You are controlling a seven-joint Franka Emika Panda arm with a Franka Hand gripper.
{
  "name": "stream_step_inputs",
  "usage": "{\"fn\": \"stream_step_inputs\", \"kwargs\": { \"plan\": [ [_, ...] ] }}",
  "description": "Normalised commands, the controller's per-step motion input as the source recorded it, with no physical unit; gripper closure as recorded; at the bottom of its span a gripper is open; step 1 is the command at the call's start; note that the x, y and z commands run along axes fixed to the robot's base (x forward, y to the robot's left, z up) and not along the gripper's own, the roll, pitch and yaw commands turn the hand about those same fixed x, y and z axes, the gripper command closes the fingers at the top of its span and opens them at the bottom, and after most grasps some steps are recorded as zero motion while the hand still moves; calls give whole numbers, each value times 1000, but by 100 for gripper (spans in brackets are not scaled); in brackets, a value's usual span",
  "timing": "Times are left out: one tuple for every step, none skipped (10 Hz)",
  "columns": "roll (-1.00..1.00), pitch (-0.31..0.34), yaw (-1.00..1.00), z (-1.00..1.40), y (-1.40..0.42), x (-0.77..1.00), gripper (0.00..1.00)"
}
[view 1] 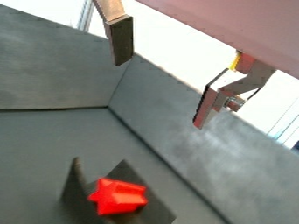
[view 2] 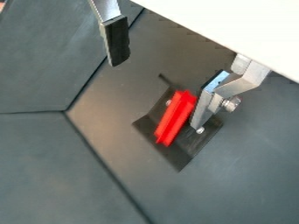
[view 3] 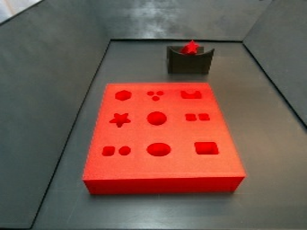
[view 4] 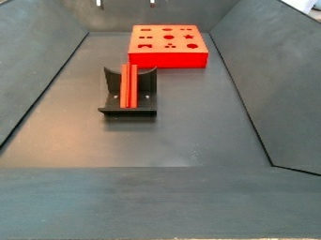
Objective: Pick up the star object. Move up. Place the star object on the fixture. Regrasp the star object. Move to above the board. Insert the star object.
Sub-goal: Regrasp the star object.
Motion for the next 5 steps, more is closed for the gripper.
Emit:
{"fn": "stream_step_inputs", "kwargs": {
  "plan": [
    [998, 143, 98, -13, -40, 92, 0],
    [810, 148, 109, -19, -40, 96, 0],
    [564, 136, 131, -14, -43, 98, 0],
    [441, 129, 142, -18, -44, 95, 0],
    [267, 100, 158, -9, -31, 88, 0]
  ]
}}
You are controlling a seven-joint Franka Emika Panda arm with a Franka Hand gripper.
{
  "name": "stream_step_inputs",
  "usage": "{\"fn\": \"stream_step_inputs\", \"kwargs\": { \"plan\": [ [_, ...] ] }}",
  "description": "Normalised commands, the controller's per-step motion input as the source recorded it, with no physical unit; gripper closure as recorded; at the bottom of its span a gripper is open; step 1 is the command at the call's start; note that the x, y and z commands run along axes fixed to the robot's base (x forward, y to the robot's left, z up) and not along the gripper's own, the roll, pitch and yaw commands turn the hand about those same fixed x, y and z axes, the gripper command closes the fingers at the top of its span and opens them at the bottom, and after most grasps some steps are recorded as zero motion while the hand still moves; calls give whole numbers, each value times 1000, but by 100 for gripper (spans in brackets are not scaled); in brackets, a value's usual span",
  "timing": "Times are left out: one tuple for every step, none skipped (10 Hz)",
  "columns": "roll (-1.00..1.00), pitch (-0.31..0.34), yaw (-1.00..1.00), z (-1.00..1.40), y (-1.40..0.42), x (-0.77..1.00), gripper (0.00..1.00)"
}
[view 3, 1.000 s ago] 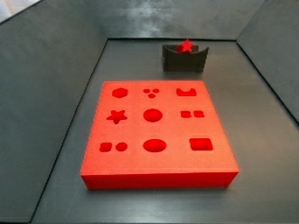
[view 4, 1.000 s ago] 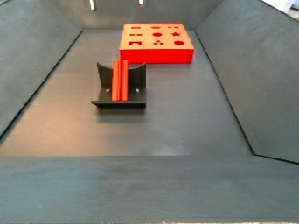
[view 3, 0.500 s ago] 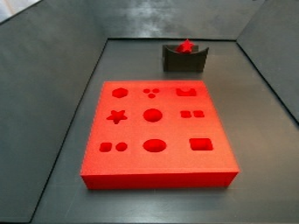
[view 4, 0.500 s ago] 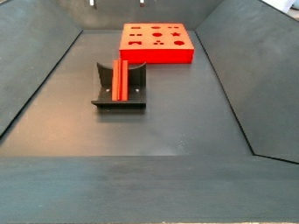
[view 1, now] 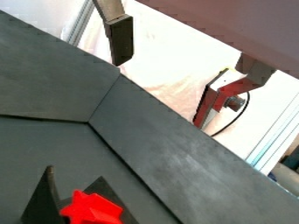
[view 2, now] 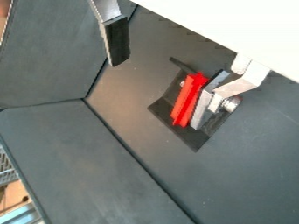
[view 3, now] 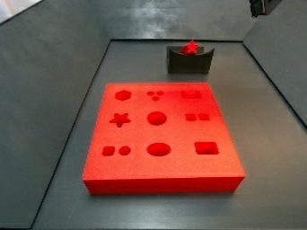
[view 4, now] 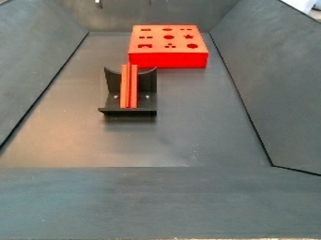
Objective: Pick up the star object. Move up. Place the star object on the fixture. Regrasp the star object. Move to above the board. Insert the star object.
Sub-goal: Regrasp the star object.
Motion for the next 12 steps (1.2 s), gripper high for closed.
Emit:
{"fn": "stream_step_inputs", "kwargs": {
  "plan": [
    [205, 70, 167, -6, -31, 76, 0],
    [216, -67, 144, -1000, 72, 33, 0],
    [212, -75, 140, -1000, 71, 34, 0],
    [175, -102, 98, -1000, 65, 44, 0],
    [130, -116, 65, -1000, 61, 52, 0],
    [92, -122, 33, -1000, 58, 59, 0],
    [74, -119, 2, -1000, 56, 66, 0],
    [68, -113, -18, -1000, 53, 71, 0],
    [64, -99, -32, -1000, 49, 75, 0],
    [65, -78, -47, -1000, 41, 82, 0],
    [66, -58, -51, -1000, 39, 90, 0],
    [66, -38, -46, -944, 30, 94, 0]
  ]
}}
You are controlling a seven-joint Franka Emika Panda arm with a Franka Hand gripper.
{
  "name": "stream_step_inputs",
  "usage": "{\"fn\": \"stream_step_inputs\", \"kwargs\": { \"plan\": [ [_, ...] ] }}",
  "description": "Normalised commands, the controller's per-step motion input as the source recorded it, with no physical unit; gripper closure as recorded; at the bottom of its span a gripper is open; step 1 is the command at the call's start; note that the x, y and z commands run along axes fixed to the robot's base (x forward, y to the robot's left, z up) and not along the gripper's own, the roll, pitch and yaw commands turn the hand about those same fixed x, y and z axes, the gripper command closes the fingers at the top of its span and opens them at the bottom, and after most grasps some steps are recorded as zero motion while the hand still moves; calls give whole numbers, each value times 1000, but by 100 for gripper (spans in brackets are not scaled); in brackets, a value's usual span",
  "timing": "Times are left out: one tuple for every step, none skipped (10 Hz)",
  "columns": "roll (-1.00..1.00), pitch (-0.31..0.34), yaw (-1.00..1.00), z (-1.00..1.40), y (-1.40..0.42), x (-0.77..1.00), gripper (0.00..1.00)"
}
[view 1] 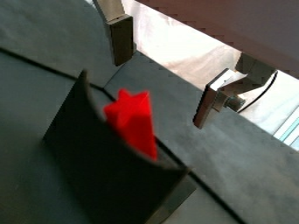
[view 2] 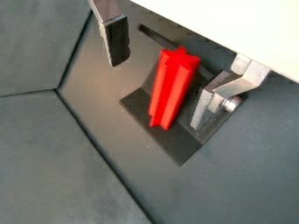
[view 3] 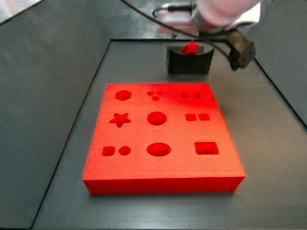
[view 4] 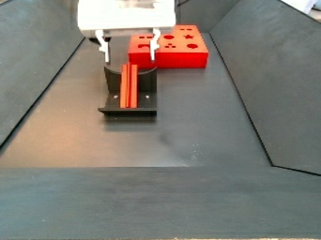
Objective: Pick up the star object. Move up. Place the star object on the fixture. Regrasp the star object. Move to above the board. Insert the star object.
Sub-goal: Regrasp the star object, then move to above the board.
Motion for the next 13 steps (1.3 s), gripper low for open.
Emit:
{"fn": "stream_step_inputs", "kwargs": {
  "plan": [
    [66, -17, -41, -793, 19, 90, 0],
    [69, 2, -26, -598, 12, 82, 0],
    [69, 3, -11, -467, 7, 77, 0],
    [70, -1, 6, -341, 8, 71, 0],
    [62, -1, 23, -223, 2, 55, 0],
    [53, -3, 24, -184, -6, 14, 0],
    [53, -3, 24, -184, -6, 15, 0],
    [53, -3, 24, -184, -6, 15, 0],
    [53, -3, 25, -184, -6, 15, 0],
    [0, 0, 0, 0, 0, 0, 100],
    [31, 165, 35, 1000, -100, -76, 100],
    [24, 164, 34, 1000, -101, -77, 100],
    [-1, 150, 51, 1000, -94, -78, 100]
  ]
}}
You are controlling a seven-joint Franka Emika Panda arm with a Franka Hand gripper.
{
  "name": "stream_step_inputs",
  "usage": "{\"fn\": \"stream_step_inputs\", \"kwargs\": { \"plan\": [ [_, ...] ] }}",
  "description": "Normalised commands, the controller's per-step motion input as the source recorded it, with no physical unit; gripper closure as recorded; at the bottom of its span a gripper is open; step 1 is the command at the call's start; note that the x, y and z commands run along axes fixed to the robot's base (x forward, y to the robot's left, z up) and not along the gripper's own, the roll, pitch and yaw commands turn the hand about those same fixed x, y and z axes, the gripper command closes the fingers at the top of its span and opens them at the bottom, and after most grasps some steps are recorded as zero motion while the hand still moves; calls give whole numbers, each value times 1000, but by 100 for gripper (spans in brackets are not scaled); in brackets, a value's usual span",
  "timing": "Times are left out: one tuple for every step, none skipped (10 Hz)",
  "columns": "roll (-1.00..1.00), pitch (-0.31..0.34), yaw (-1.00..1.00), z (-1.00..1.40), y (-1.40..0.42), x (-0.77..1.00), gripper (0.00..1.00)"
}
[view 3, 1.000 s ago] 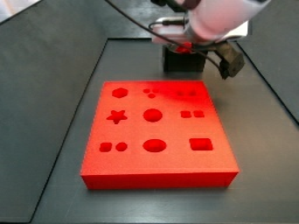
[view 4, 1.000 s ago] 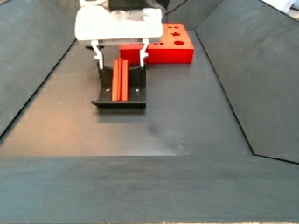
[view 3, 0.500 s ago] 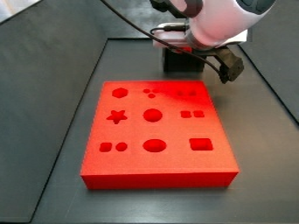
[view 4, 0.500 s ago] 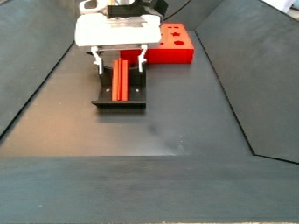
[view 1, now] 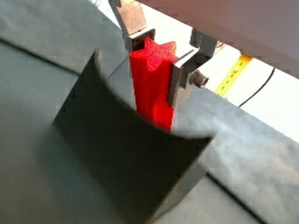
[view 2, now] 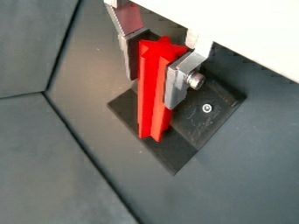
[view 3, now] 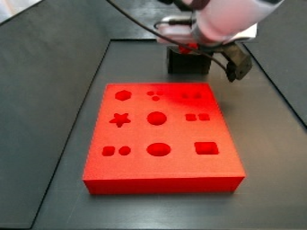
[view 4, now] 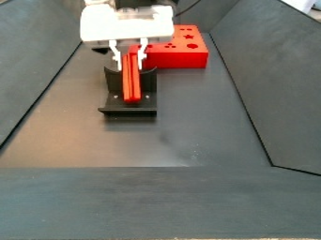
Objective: Pick up the star object. Move up. Place the star object on the fixture. Regrasp the star object. Move to above the board. Insert the star object.
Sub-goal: Move to above the board.
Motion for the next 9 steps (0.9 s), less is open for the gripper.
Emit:
{"fn": "stream_step_inputs", "kwargs": {
  "plan": [
    [-39, 123, 84, 1000, -82, -73, 100],
    [-45, 109, 94, 1000, -81, -74, 100],
    [-39, 75, 106, 1000, -75, -70, 100],
    [-40, 55, 107, 1000, -71, -70, 100],
    [-38, 22, 99, 1000, -63, -68, 100],
    [-38, 8, 92, 1000, -61, -69, 100],
    [-34, -14, 72, 1000, -56, -71, 100],
    [-37, -25, 47, 1000, -48, -74, 100],
    [-37, -28, 29, 963, -39, -74, 100]
  ]
}}
